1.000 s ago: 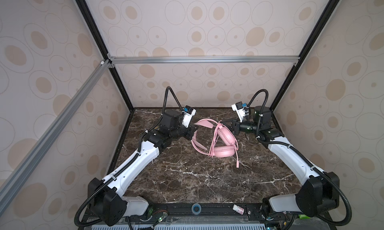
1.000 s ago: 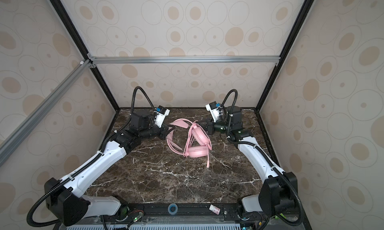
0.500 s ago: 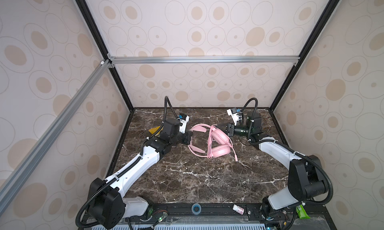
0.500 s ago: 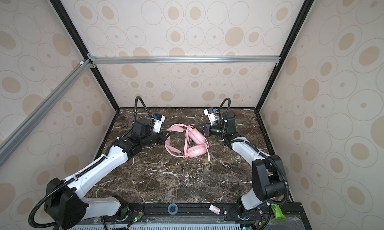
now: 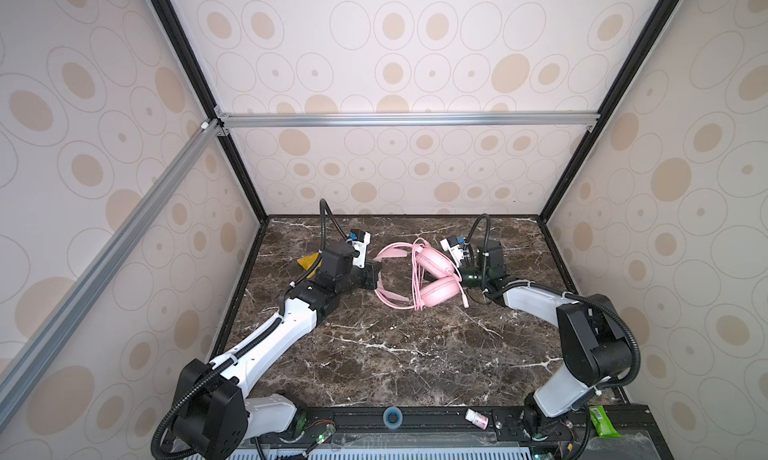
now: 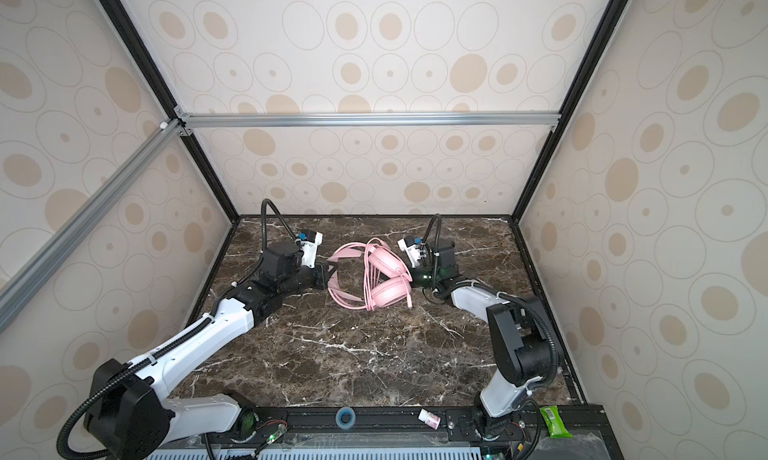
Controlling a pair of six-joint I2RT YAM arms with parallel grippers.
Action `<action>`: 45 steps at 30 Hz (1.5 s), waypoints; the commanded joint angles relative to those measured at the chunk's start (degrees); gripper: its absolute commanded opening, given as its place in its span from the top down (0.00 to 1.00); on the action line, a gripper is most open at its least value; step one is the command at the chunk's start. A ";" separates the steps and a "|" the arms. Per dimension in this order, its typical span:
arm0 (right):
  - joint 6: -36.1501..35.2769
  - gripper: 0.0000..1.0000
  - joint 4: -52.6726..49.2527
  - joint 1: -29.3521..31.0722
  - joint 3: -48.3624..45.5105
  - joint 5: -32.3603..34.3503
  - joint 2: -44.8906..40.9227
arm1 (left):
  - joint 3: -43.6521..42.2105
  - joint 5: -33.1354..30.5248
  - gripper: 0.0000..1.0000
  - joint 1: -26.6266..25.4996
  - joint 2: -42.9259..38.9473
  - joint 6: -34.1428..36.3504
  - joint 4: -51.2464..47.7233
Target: Wrap the headphones
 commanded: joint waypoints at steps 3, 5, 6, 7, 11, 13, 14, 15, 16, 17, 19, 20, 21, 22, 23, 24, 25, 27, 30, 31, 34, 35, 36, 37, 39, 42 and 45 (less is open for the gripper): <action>-4.99 0.67 -5.87 0.07 0.63 2.58 -3.87 | 1.89 -1.23 1.00 0.41 -0.96 -2.61 2.31; -7.51 0.60 -10.07 0.06 0.69 5.60 -5.00 | 2.36 -1.93 1.00 0.61 -0.77 -2.26 0.88; -9.24 0.56 -12.71 0.02 0.68 7.10 -5.67 | 2.47 -2.03 1.00 0.87 -0.73 -2.21 0.40; -10.51 0.53 -14.59 -0.02 0.56 7.86 -6.10 | 2.56 -1.96 1.00 1.04 -0.68 -2.22 -0.02; -15.38 0.34 -20.25 -0.10 -0.68 12.62 -9.31 | 2.74 -2.78 1.00 1.66 -0.68 -1.90 -2.02; -16.83 0.24 -22.13 -0.24 -1.35 15.87 -11.14 | 2.58 -3.63 1.00 1.97 -0.77 -1.71 -3.26; -17.85 0.21 -23.49 -0.58 -1.34 18.08 -12.12 | 2.48 -4.42 1.00 2.17 -0.77 -1.53 -4.13; -18.84 0.14 -25.07 -0.97 -1.06 19.69 -12.87 | 2.39 -4.91 1.00 2.32 -0.77 -1.38 -4.95; -19.83 0.01 -26.47 -1.41 -0.66 21.10 -13.54 | 2.31 -5.25 1.00 2.47 -0.80 -1.16 -5.47; -21.13 0.00 -28.03 -1.43 0.00 22.36 -14.26 | 2.22 -5.83 1.00 2.66 -0.78 -1.08 -6.21; -23.78 0.00 -31.64 -3.55 1.95 25.82 -15.64 | 2.21 -6.80 1.00 2.87 -0.65 -0.85 -7.34; -25.34 0.00 -33.48 -3.63 3.15 28.10 -16.40 | 2.18 -7.24 1.00 3.01 -0.51 -0.81 -7.72; -26.36 0.00 -35.01 -3.72 4.34 31.00 -17.16 | 2.14 -7.56 1.00 3.20 -0.36 -0.80 -7.92; -26.89 0.00 -36.15 -3.76 5.24 33.71 -17.86 | 2.17 -7.67 1.00 3.35 -0.05 -0.81 -8.02; -27.31 0.00 -37.27 -3.73 6.45 36.53 -18.64 | 2.27 -7.75 1.00 3.57 0.38 -0.85 -8.17; -27.56 0.00 -37.99 -3.72 7.38 38.84 -19.43 | 2.46 -7.85 1.00 3.75 1.07 -0.94 -8.32; -27.70 0.00 -38.40 -3.72 8.26 40.94 -20.15 | 2.66 -7.56 1.00 4.00 1.72 -0.90 -8.29; -27.77 0.00 -40.42 -3.72 11.06 43.70 -21.18 | 3.04 -6.50 1.00 4.42 3.72 -0.94 -8.11; -28.12 0.00 -43.74 -3.57 15.42 44.49 -21.98 | 3.82 -5.31 1.00 5.09 6.97 -0.90 -7.55; -28.14 0.00 -44.21 -3.40 16.52 44.89 -22.51 | 4.04 -5.32 1.00 5.30 7.90 -0.90 -7.24; -29.07 0.00 -44.26 -2.98 18.80 45.74 -24.39 | 4.86 -4.40 1.00 5.99 11.10 -1.18 -5.06; -29.82 0.00 -44.32 -2.89 19.64 46.07 -25.01 | 5.61 -4.04 1.00 6.17 12.50 -1.03 -4.58; -30.61 0.00 -44.43 -2.92 20.45 46.61 -25.58 | 6.55 -3.83 1.00 6.35 13.97 -0.85 -4.25; -31.18 0.00 -44.65 -2.89 21.27 47.13 -26.05 | 7.29 -3.30 1.00 6.38 15.19 -0.58 -3.81; -32.27 0.00 -45.04 -2.85 22.90 47.78 -27.04 | 8.72 -2.06 1.00 6.76 18.12 0.13 -2.39; -32.46 0.00 -44.36 -2.84 23.82 48.62 -28.64 | 10.60 -0.23 1.00 7.87 22.25 0.62 -0.83; -32.28 0.00 -43.46 -2.84 23.97 49.22 -29.81 | 13.22 1.49 1.00 8.33 26.04 1.97 -0.58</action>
